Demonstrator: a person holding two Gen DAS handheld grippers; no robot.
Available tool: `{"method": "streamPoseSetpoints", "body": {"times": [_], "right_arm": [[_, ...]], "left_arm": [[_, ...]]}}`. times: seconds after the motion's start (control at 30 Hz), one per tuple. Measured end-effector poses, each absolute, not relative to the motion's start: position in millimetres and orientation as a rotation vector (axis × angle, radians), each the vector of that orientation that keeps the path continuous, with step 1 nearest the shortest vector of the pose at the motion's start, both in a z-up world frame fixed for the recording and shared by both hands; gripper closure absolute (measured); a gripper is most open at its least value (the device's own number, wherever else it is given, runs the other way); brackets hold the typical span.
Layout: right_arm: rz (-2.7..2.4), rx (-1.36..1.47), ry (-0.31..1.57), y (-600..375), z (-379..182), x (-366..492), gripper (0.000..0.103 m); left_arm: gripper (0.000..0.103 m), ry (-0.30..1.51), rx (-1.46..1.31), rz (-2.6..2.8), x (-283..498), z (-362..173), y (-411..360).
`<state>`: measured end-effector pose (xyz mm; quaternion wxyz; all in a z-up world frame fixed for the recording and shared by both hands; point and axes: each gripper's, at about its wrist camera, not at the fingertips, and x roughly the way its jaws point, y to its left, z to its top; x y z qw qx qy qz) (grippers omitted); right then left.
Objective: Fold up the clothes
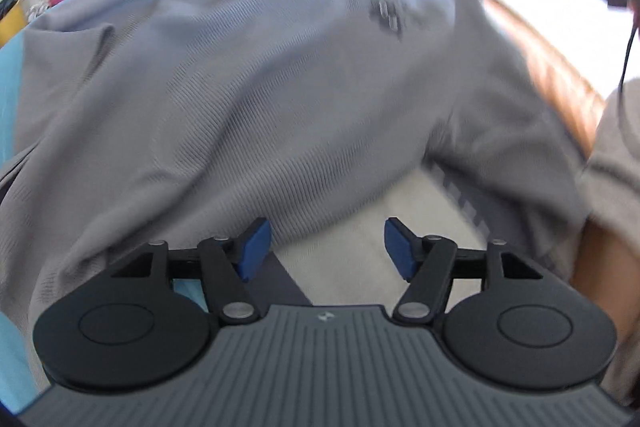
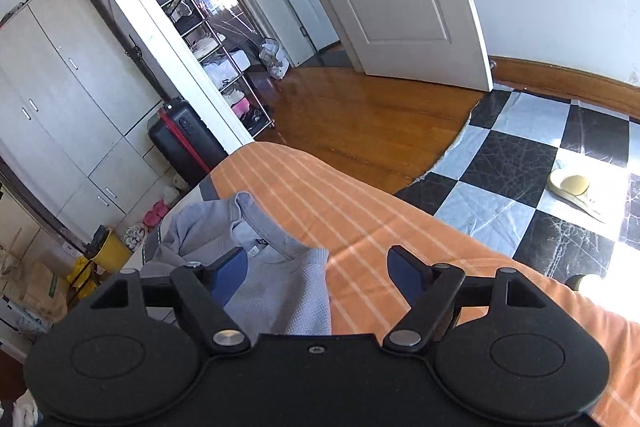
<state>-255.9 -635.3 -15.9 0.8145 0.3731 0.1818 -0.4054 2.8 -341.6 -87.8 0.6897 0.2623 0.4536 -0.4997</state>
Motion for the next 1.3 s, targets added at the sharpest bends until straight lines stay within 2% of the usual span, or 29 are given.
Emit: {"method": "streamPoseSetpoints", "body": {"times": [0.2,0.33,0.37,0.4,0.43,0.47,0.63,0.77,0.8,0.83,0.87,0.9,0.93,0.97,1.0,1.13,1.23,1.3], "right_arm": [[-0.926,0.953,0.308,-651,-29,-281,0.019],[-0.889,1.088,0.289,-666,-45,-293,0.018],[-0.864,1.123,0.298,-671,-50,-292,0.017],[-0.839,1.158,0.316,-676,-56,-290,0.016],[-0.814,1.193,0.355,-682,-63,-285,0.015],[-0.788,1.226,0.406,-687,-72,-279,0.015],[-0.610,1.318,0.710,-704,-117,-234,0.015],[-0.567,1.170,0.830,-696,-119,-199,0.015],[-0.541,1.114,0.853,-692,-116,-189,0.019],[-0.523,1.039,0.885,-687,-111,-177,0.032],[-0.512,0.944,0.924,-679,-107,-165,0.036],[-0.502,0.844,0.964,-671,-104,-153,0.048],[-0.490,0.744,1.001,-662,-101,-141,0.077],[-0.497,0.642,1.023,-654,-96,-132,0.091],[-0.511,0.547,1.020,-645,-90,-126,0.098],[-0.597,0.363,0.854,-624,-52,-136,0.100],[-0.687,0.301,0.676,-619,-16,-163,0.102],[-0.757,0.315,0.586,-623,0,-186,0.103]], "left_arm": [[0.021,0.947,0.702,-1.085,-2,-100,-352],[0.018,0.926,0.668,-1.075,3,-101,-350],[0.028,0.913,0.658,-1.068,2,-101,-349],[0.053,0.895,0.650,-1.067,2,-98,-349],[0.068,0.876,0.641,-1.068,1,-96,-350],[0.099,0.869,0.625,-1.065,2,-93,-349],[0.100,0.833,0.552,-1.033,2,-81,-345],[0.100,0.776,0.531,-1.028,-4,-72,-347],[0.100,0.760,0.523,-1.037,-6,-69,-346],[0.100,0.748,0.513,-1.051,-9,-64,-345],[0.100,0.736,0.502,-1.062,-11,-60,-343],[0.100,0.726,0.489,-1.070,-13,-55,-342],[0.100,0.715,0.476,-1.078,-14,-51,-341],[0.100,0.711,0.458,-1.076,-14,-48,-340],[0.100,0.711,0.437,-1.071,-14,-45,-338],[0.100,0.702,0.406,-1.095,-23,-38,-335],[0.100,0.833,0.181,-1.229,-22,-23,-325],[0.100,0.832,0.159,-1.281,-36,-13,-327]]}}
